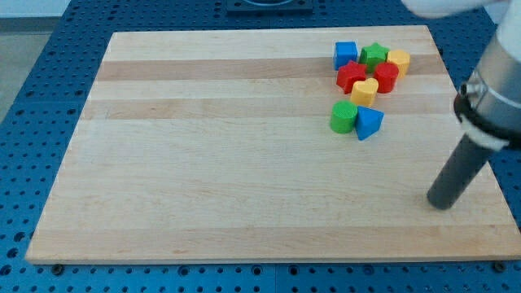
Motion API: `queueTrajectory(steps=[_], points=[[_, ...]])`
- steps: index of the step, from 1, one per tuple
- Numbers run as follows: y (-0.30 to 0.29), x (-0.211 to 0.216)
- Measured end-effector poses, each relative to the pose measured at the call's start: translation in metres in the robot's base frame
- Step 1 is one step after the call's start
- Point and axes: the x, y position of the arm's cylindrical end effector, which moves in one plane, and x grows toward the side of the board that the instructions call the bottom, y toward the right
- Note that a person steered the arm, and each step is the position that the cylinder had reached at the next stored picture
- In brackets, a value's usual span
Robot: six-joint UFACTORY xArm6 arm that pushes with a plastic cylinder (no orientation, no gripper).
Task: Place the arm to the right of the blue triangle
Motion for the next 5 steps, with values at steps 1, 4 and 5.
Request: queueTrajectory(steps=[1, 4, 5], points=[[-0.046, 0.006], [-0.208, -0.096], [-0.222, -0.179]])
